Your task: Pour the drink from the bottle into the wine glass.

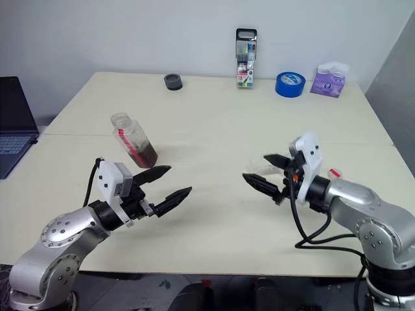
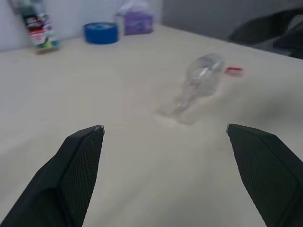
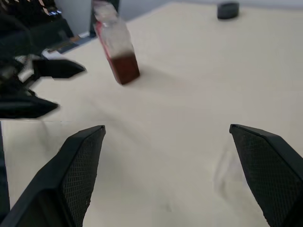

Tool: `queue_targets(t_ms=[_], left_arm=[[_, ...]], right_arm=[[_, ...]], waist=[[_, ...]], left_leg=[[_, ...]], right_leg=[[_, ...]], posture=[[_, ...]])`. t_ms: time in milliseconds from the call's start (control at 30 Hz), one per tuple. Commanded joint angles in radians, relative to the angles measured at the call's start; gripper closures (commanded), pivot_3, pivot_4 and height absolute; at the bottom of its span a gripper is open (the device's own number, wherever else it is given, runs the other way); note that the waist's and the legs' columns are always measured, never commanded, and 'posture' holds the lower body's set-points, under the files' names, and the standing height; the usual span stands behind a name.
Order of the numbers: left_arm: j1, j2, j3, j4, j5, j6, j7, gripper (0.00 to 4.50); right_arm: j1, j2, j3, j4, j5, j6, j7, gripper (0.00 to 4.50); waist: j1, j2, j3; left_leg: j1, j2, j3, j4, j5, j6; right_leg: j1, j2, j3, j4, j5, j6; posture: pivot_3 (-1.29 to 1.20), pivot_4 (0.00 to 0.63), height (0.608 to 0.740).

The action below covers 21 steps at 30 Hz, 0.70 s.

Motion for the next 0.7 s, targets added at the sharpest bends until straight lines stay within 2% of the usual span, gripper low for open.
queue_targets(t_ms=[33,200,267,367,500,700], left_arm=[[0.001,0.037,0.014,-0.030,-0.033,-0.015,-0.052,0.07],[0.012,0.061,-0.006,-0.016,-0.009,-0.042,-0.084,0.07],[0.010,0.063,-0.011,-0.018,-0.007,-0.042,-0.081,0.07],[0.009,0.060,-0.009,-0.022,-0.002,-0.040,-0.070,0.07],[0.011,0.050,-0.012,-0.029,0.008,-0.039,-0.042,0.07],[0.015,0.047,-0.008,-0.037,0.005,-0.036,-0.018,0.07]], right_arm=[[0.056,0.088,-0.060,0.007,0.127,0.091,-0.163,0.00],[0.045,0.321,-0.133,0.187,0.330,0.152,-0.532,0.00],[0.006,0.415,-0.165,0.279,0.426,0.101,-0.691,0.00],[-0.039,0.492,-0.199,0.364,0.503,0.029,-0.856,0.00],[-0.081,0.578,-0.229,0.451,0.558,-0.106,-1.010,0.00],[-0.080,0.616,-0.203,0.491,0.515,-0.196,-1.058,0.00]], waist=[[-0.003,0.000,0.000],[-0.008,0.000,0.000],[-0.009,0.000,0.000],[-0.009,0.001,0.000],[-0.009,0.001,0.000],[-0.009,0.001,0.000]], left_leg=[[0.000,0.000,0.000,0.000,0.000,0.000],[0.001,0.001,0.000,0.000,0.000,0.000],[0.001,0.001,0.000,0.000,0.000,0.000],[0.001,0.001,0.000,0.000,0.000,0.000],[0.000,0.000,0.001,0.000,0.000,0.000],[0.000,0.000,0.001,0.000,0.000,0.000]], right_leg=[[0.000,0.001,0.000,0.000,0.000,0.000],[0.000,0.001,0.001,0.001,0.000,0.000],[0.000,0.001,0.001,0.001,0.000,0.000],[0.000,0.001,0.001,0.001,0.000,0.000],[0.000,0.001,0.001,0.000,0.000,0.000],[0.000,0.001,0.001,0.000,0.000,0.000]], posture=[[0.00,0.150,0.740],[0.00,0.150,0.740],[0.00,0.150,0.740],[0.00,0.150,0.740],[0.00,0.150,0.740],[0.00,0.150,0.740]])
